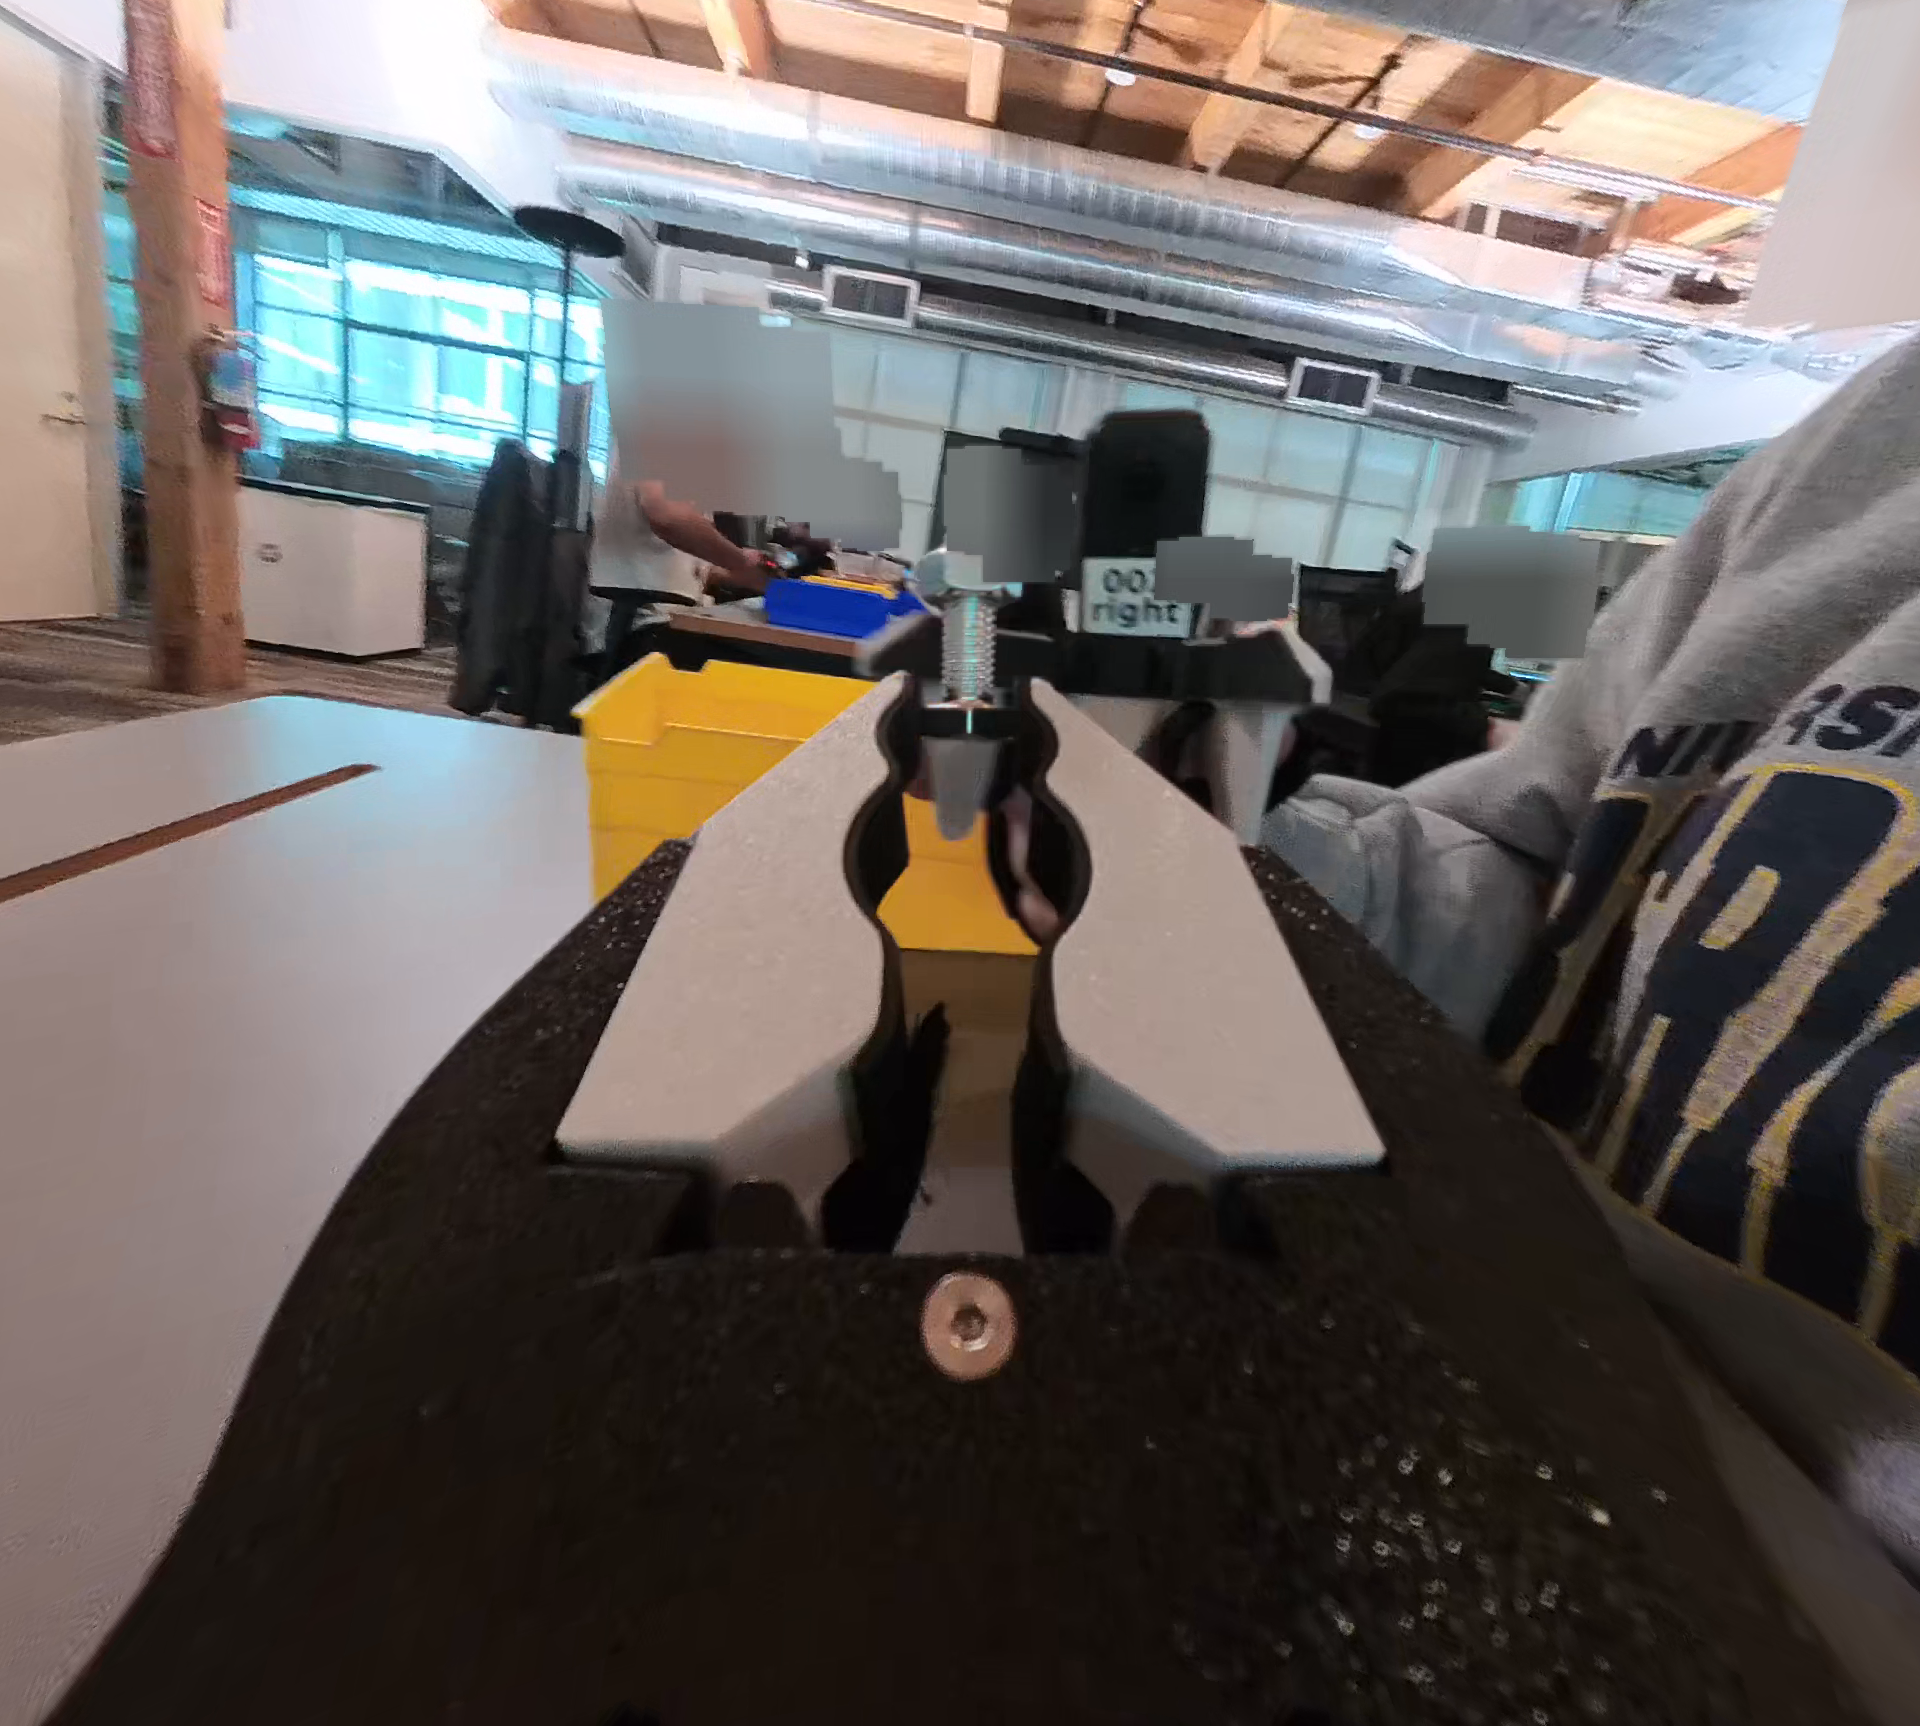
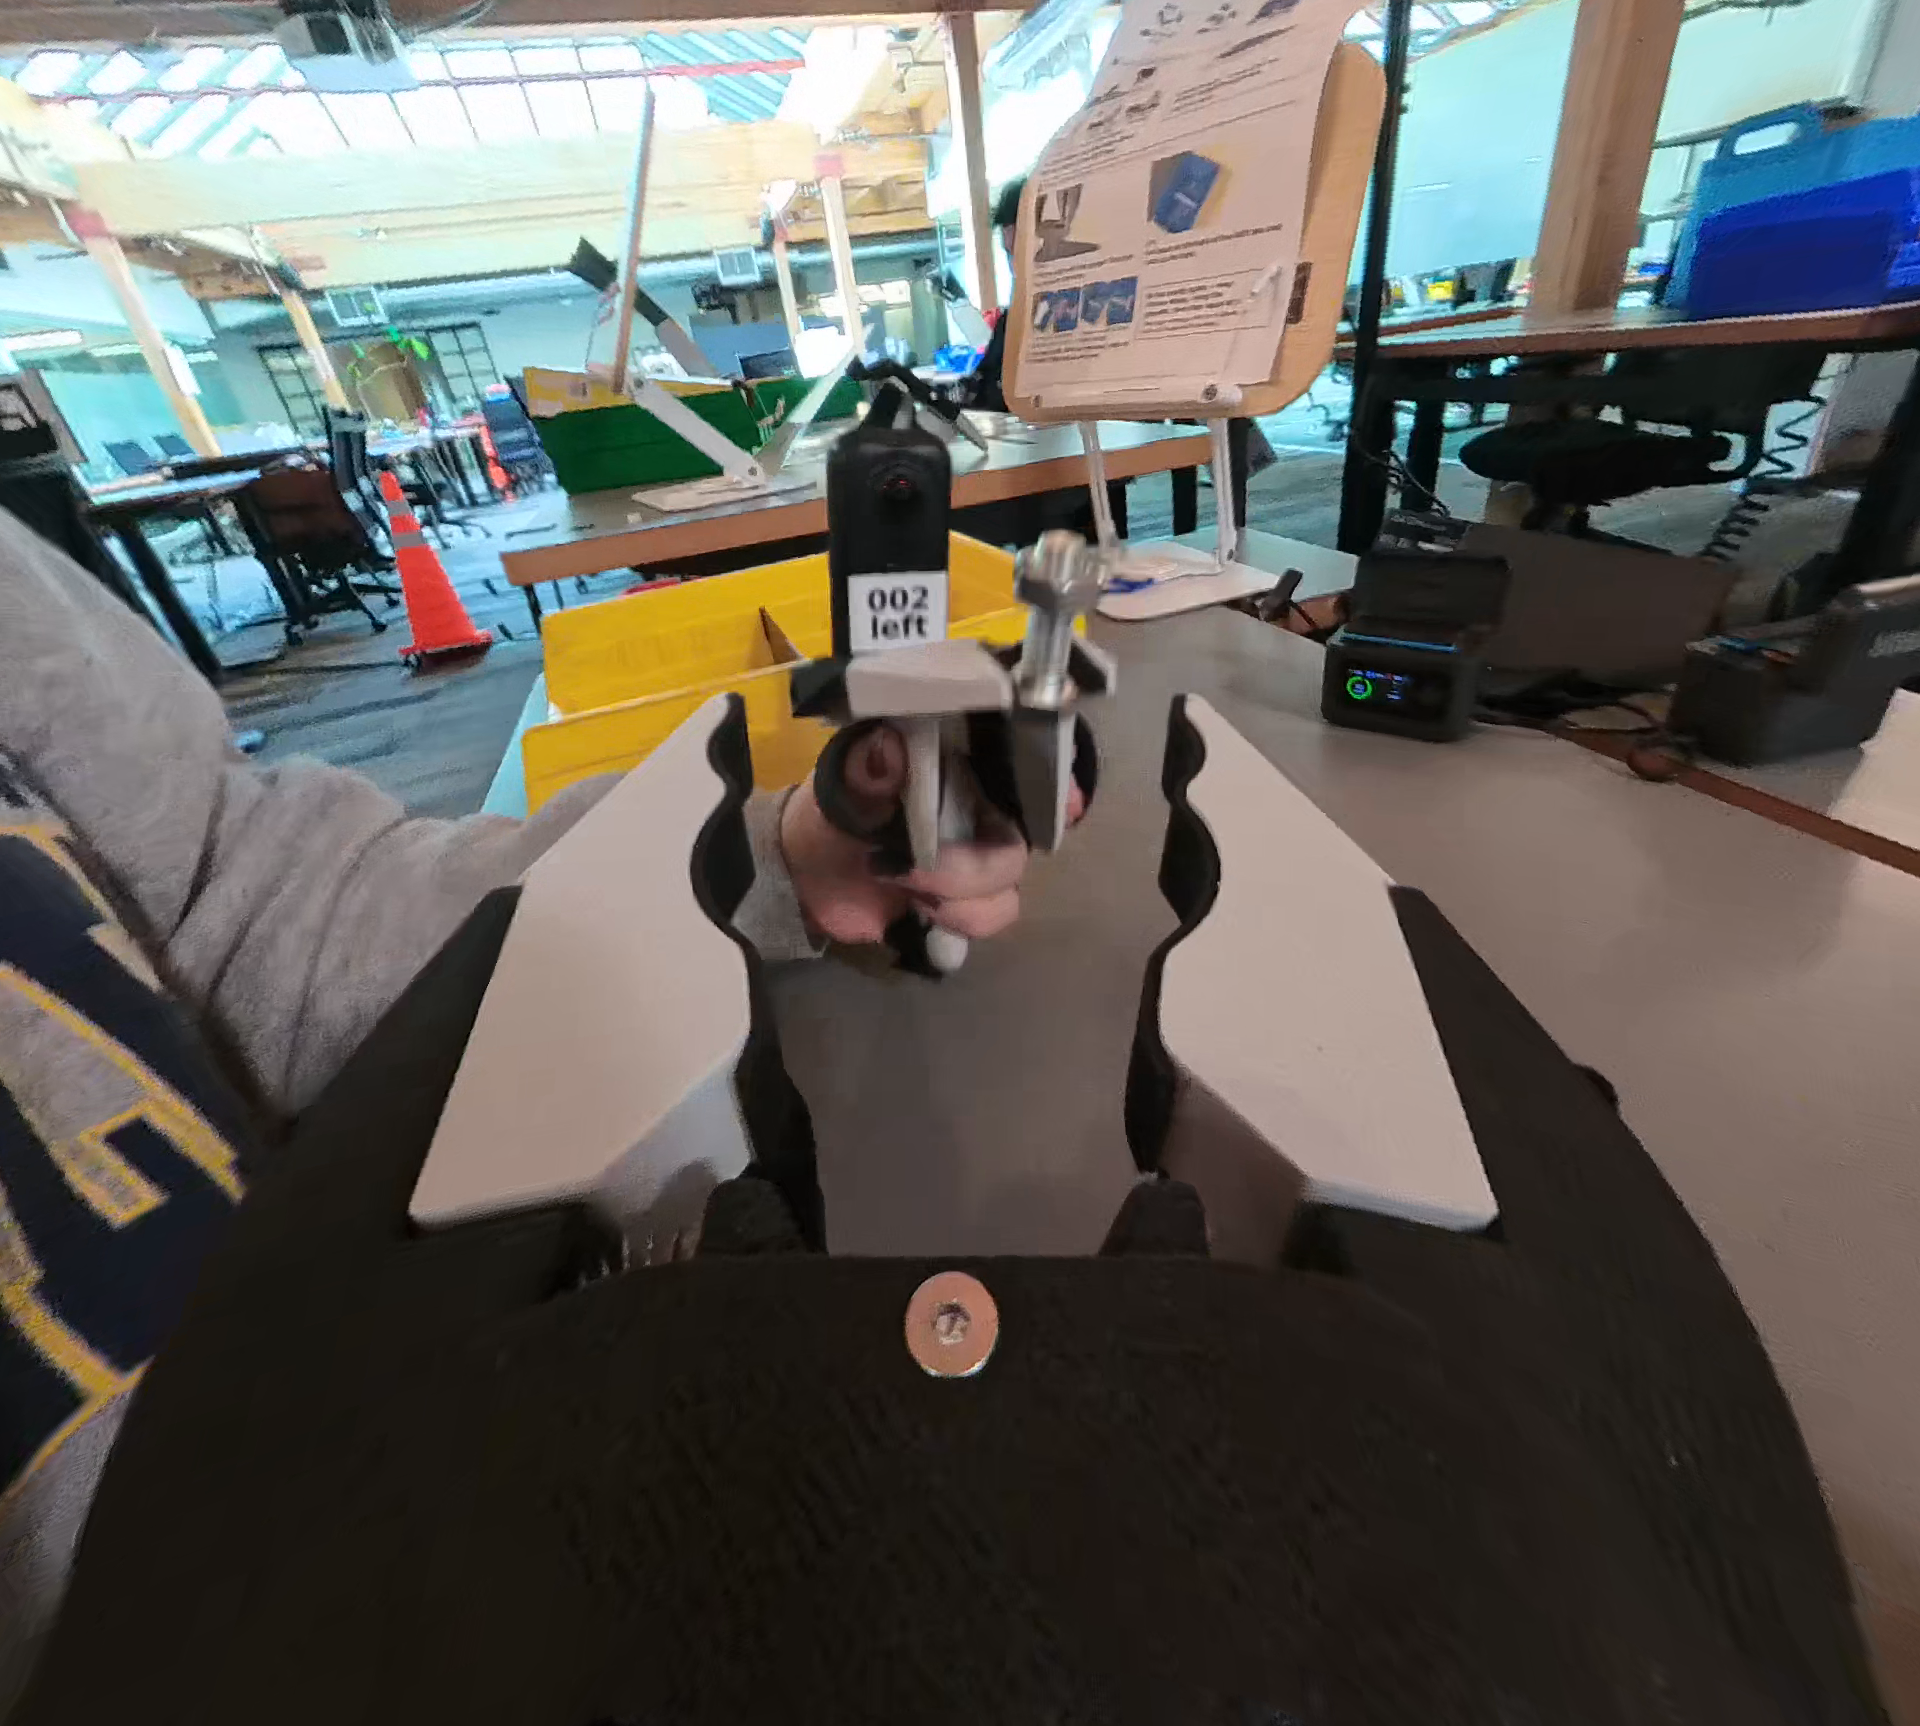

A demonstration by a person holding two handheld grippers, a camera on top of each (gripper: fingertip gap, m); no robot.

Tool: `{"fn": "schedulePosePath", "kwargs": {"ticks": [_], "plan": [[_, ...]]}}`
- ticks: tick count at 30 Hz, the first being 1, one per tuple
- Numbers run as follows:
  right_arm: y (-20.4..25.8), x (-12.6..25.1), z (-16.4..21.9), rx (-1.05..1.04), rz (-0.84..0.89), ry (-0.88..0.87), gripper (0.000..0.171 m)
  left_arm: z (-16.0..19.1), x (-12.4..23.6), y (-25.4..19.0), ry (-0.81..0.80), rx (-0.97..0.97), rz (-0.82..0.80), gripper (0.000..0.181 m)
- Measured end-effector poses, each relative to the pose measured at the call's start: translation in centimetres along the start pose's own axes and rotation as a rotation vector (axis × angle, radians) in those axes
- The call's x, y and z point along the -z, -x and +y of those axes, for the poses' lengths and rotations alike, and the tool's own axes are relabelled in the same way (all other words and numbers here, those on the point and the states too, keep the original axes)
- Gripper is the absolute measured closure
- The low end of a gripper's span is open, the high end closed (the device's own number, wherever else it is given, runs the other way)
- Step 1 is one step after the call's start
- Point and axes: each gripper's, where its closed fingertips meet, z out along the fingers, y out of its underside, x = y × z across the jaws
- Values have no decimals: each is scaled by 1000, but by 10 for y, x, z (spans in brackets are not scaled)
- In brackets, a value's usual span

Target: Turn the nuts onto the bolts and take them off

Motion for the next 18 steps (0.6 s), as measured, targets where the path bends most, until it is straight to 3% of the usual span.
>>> {"fn": "schedulePosePath", "kwargs": {"ticks": [4, 8, 10, 14, 18], "plan": [[4, -27, -3, 8, -41, -11, 86, 14, -12, -13, 49, 43, 76, 166], [16, -20, -5, -29, -84, -16, 80, 0, 4, 6, -8, 5, -31, 166], [15, -6, -4, 12, -58, -19, 103, -16, 20, 24, -79, 8, -126, 166], [-7, -17, -10, 1, 19, -39, 81, -3, 3, 3, -24, 56, -2, 166], [9, -43, -12, -23, -97, -41, 80, 9, -10, -10, 23, 98, 71, 166]]}}
